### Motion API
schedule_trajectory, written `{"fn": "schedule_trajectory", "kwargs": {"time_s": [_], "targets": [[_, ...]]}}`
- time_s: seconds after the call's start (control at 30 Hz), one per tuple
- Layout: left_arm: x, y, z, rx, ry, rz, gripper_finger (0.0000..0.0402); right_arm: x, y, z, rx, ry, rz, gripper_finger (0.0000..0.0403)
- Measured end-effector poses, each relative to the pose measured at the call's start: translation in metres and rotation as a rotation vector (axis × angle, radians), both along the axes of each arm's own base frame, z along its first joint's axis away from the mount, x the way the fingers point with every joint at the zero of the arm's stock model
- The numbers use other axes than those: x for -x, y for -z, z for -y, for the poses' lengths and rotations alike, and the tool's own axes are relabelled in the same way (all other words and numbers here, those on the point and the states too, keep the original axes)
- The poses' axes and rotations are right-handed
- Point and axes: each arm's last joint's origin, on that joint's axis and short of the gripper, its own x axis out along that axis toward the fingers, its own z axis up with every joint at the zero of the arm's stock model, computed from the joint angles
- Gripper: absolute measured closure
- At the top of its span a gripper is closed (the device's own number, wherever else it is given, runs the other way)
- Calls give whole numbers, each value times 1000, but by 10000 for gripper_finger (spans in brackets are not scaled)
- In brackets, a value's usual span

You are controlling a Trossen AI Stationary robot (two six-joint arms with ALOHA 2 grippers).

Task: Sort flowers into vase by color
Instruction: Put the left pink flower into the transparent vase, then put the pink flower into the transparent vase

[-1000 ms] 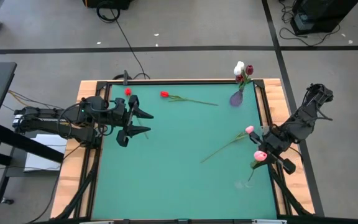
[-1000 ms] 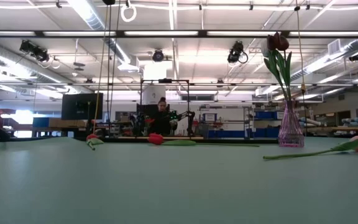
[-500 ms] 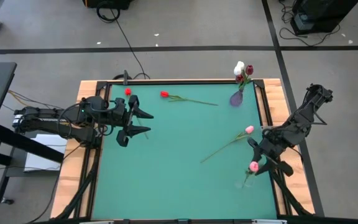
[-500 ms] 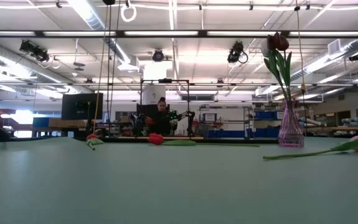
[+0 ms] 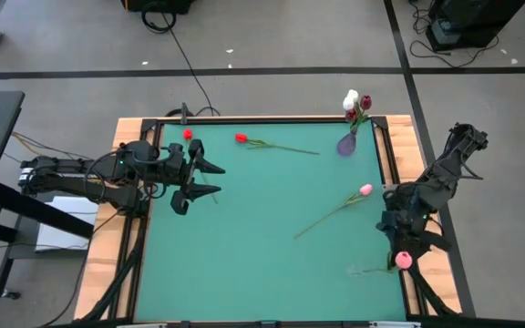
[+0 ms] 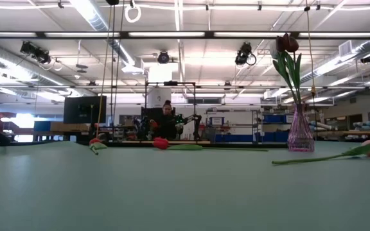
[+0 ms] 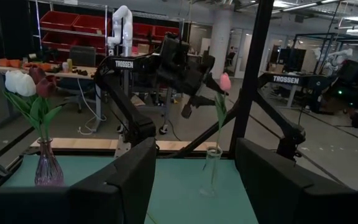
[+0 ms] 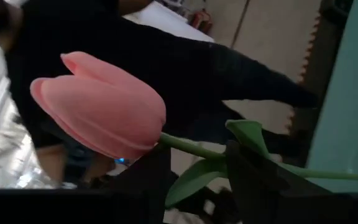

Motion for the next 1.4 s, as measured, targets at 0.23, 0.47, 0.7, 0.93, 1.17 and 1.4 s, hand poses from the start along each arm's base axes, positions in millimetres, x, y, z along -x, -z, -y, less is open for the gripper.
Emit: {"fn": "schedule_trajectory", "kwargs": {"time_s": [0.23, 0.47, 0.7, 0.93, 1.17, 1.4], "targets": [[0, 0, 0, 1, 0, 0, 173, -1, -3, 5, -66, 135, -78, 235], [0, 0, 0, 109, 10, -17, 173, -6, 0, 7, -4, 279, -28, 187], [0, 0, 0, 113, 11, -17, 173, -8, -12, 7, -8, 299, 194, 155], [0, 0, 0, 159, 15, -24, 173, -6, -30, 16, -63, 420, 412, 164], [0, 0, 0, 211, 19, -31, 173, -10, -33, 38, -93, 911, 351, 167], [0, 0, 0, 229, 21, -34, 173, -18, 10, 47, -125, 1220, -202, 186]]}}
